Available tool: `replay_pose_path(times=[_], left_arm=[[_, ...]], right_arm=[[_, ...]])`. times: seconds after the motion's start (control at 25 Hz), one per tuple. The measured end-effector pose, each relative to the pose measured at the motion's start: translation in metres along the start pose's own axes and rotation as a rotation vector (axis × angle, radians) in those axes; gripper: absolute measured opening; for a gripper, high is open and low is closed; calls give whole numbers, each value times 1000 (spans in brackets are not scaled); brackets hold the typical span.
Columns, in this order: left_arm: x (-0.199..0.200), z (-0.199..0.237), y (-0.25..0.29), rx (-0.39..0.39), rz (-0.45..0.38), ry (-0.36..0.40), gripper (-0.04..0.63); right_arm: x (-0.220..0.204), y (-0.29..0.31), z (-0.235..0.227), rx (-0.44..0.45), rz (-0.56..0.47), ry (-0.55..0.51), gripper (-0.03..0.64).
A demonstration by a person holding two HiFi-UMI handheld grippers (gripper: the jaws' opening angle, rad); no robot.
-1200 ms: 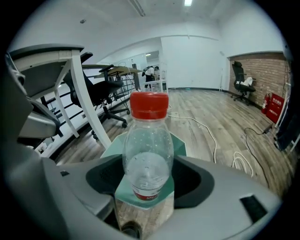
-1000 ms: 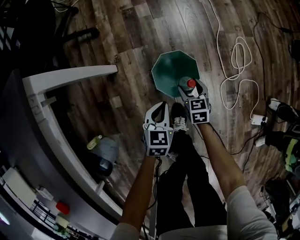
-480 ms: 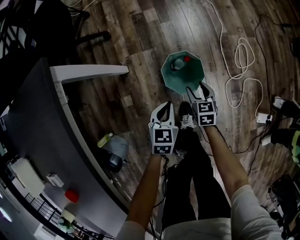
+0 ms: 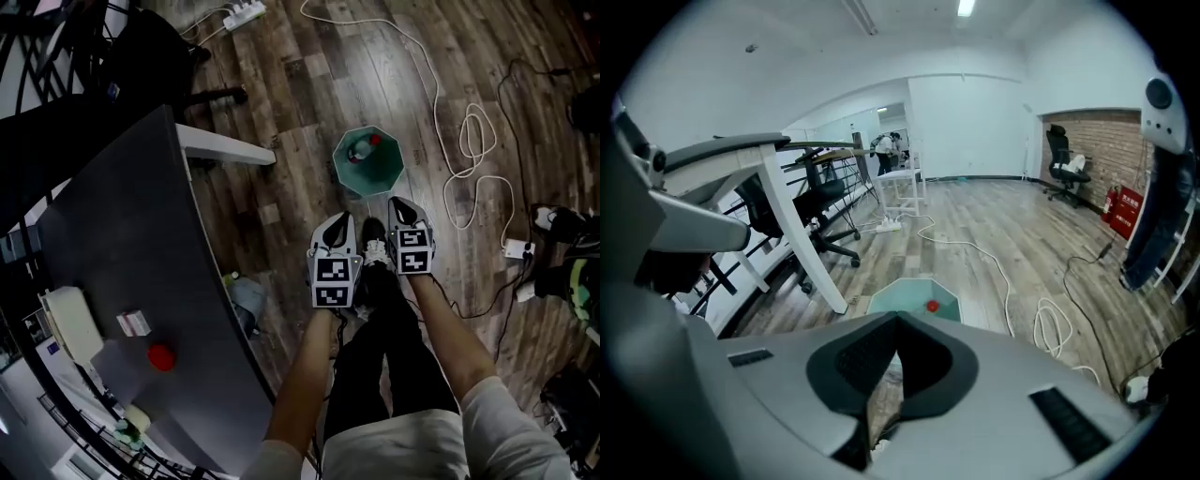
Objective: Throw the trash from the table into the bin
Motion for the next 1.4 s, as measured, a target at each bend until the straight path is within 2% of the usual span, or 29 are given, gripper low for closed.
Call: replay_pose_path(times=[0.24, 0.56, 0.8, 1.2, 1.4], left_arm=[[10, -10, -40, 3, -8, 3, 26], [13, -46, -82, 6, 10, -2, 26], [44, -63, -125, 12, -10, 8, 26], [96, -94, -197, 23, -50, 5, 26], [110, -118, -226, 1, -52, 4, 26]], right_arm=[[18, -52, 17, -15, -11, 2, 15], [27, -120, 26, -49, -17, 17, 15], [36, -181, 38, -56, -9, 58, 15], [79, -274, 58, -19, -72, 28, 15], [82, -306, 59, 10, -65, -6, 15]])
Point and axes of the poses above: the fingertips, and each gripper's own axes: y forward along the fingers, z to its left, x out of its top, the point moved 10 cm from there along -y, backward along the fingers, and after that the axes turned 3 degrees about y, right-handed, at the moved point
